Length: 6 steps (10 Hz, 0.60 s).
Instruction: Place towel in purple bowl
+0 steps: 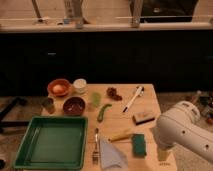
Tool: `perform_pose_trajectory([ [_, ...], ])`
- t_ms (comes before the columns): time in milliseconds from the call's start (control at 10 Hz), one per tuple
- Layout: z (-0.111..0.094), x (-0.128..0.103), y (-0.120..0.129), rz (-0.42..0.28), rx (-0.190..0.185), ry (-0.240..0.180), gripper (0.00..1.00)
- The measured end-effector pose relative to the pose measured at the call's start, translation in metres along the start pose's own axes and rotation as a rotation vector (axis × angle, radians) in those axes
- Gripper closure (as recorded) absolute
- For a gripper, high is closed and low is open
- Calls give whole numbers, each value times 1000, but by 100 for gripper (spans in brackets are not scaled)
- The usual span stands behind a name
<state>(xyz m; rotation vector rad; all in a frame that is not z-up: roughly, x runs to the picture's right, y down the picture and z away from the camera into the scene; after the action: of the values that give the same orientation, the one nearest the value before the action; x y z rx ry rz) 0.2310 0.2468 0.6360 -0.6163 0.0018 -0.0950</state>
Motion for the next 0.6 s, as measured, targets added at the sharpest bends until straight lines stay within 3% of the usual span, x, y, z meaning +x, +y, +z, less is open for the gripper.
perform_pose_trajectory([
  [300, 4, -4, 4, 13, 8, -16, 20],
  [500, 10, -28, 11, 16, 11, -41, 20],
  [600, 16, -53, 19, 21, 13, -69, 20],
])
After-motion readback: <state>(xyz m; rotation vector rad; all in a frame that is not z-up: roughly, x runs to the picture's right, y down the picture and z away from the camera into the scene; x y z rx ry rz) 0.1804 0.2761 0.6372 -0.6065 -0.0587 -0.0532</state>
